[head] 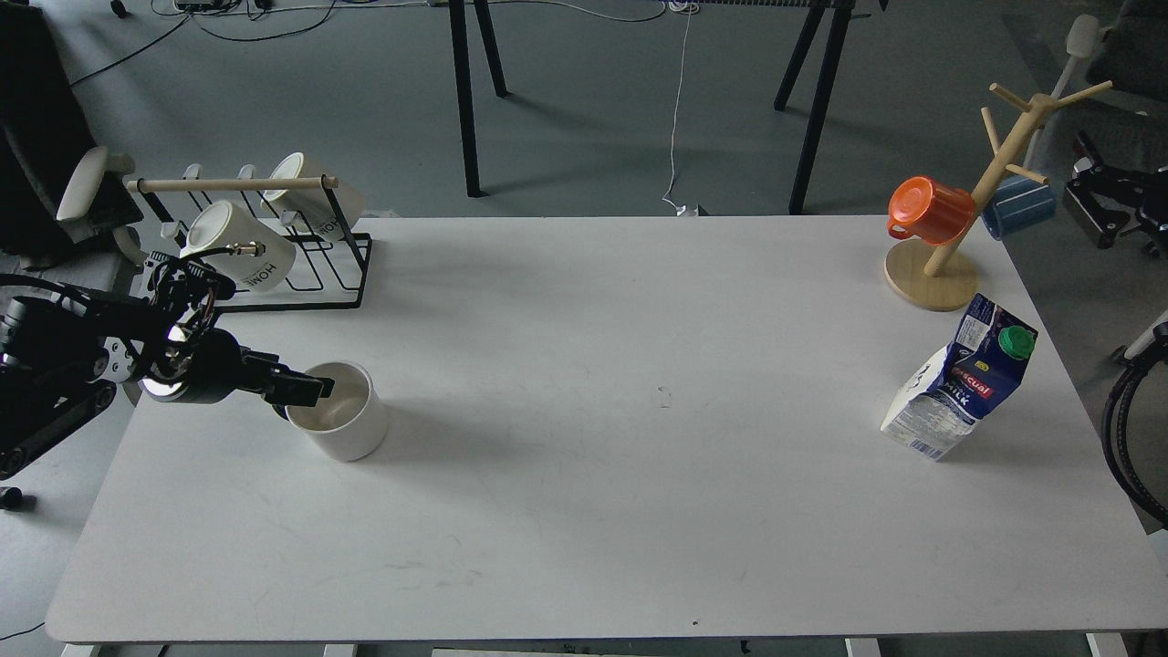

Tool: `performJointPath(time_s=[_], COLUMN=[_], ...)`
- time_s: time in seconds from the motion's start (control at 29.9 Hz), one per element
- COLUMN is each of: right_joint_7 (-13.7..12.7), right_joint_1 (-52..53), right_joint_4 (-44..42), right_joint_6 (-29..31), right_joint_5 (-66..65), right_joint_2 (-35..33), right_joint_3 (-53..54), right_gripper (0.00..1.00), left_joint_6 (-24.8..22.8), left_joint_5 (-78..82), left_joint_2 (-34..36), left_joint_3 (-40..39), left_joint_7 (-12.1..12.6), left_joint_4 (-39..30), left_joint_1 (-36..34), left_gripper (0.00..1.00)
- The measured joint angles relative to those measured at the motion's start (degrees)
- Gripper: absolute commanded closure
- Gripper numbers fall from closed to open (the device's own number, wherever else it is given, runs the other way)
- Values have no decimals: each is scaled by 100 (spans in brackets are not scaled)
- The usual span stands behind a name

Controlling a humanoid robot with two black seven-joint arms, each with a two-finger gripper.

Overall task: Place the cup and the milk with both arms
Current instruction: 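Reach the left gripper down into the white mug and grasp its rim, then lift the white mug with the left gripper and carry it toward the table center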

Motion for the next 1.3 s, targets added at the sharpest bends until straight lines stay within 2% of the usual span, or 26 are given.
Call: performJointPath(time_s=[0.57,0.64,0.7,0.84,0.97,1.3], right_joint_7=[0,0,0,0,0,-1], right_joint_1=[-42,-51,-53,-60,-61,-96], right_joint_4=[-9,-8,-4,-1,2,1], right_joint_6=[0,0,0,0,0,0], right_joint_5=[0,0,0,0,0,0], right_joint_2=[-61,-61,-61,-61,-61,-61], right_joint_3=[0,0,0,0,0,0], right_gripper=[1,1,1,1,1,1], left_joint_6=[517,646,775,992,1124,1307], left_joint_5=[4,5,5,5,6,5], left_joint_2=[-92,-92,-92,-93,-89,-29], left_joint_3=[123,133,139,140,176,303], left_joint_7=[-1,-1,-1,-1,-1,-3], left_joint_4=[-79,-80,-80,-80,-80,-90], left_joint_1=[137,143,144,148,160,151], left_gripper=[54,62,77,87,92,96])
